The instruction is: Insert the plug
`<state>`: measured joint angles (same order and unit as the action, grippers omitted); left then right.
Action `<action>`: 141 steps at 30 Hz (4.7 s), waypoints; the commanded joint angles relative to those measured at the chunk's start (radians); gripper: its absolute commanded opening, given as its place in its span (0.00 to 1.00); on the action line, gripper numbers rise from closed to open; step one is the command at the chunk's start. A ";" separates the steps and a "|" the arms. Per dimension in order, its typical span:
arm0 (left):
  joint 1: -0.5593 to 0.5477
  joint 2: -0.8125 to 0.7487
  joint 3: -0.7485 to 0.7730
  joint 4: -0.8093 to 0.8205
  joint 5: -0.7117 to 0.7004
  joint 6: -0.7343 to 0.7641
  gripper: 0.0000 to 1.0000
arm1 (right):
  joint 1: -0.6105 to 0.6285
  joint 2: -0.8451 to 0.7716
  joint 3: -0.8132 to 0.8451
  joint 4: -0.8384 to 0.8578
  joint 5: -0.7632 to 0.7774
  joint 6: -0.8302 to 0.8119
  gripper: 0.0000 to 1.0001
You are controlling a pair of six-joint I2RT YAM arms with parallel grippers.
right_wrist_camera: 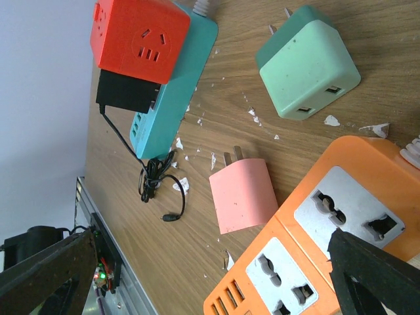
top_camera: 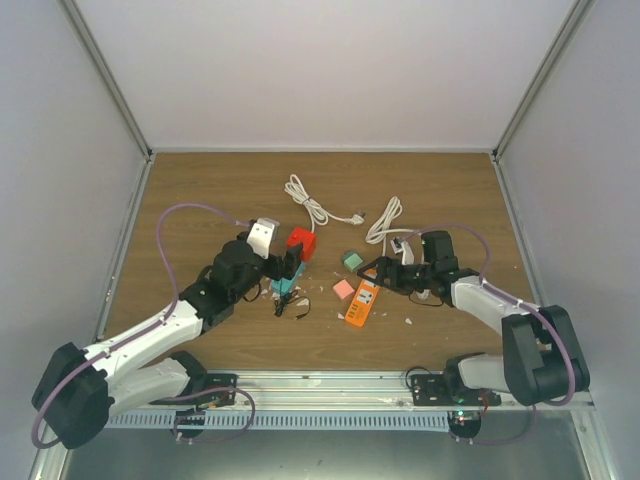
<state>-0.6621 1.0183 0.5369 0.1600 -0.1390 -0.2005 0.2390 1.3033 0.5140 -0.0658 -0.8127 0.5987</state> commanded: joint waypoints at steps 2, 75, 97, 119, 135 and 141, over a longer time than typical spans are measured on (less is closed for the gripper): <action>0.010 0.002 0.032 -0.013 0.003 0.026 0.99 | -0.009 -0.005 -0.002 0.013 -0.013 -0.007 0.98; 0.188 0.275 -0.077 0.305 0.378 -0.027 0.00 | -0.007 0.044 -0.006 0.037 -0.055 -0.017 0.98; 0.076 0.410 -0.114 0.266 0.216 -0.037 0.00 | -0.008 0.031 0.001 0.016 -0.053 -0.027 0.98; 0.075 0.041 -0.084 0.174 0.085 -0.045 0.99 | 0.048 -0.142 0.058 -0.077 0.161 -0.030 0.97; 0.078 -0.009 -0.001 0.081 0.138 0.055 0.99 | 0.071 -0.104 0.139 -0.238 0.277 -0.072 0.99; 0.103 -0.024 0.024 0.077 0.252 0.054 0.99 | 0.075 -0.093 0.184 -0.267 0.298 -0.071 1.00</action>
<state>-0.5735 1.0199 0.5350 0.2039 0.0212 -0.1669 0.3004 1.1999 0.6552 -0.2958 -0.5453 0.5453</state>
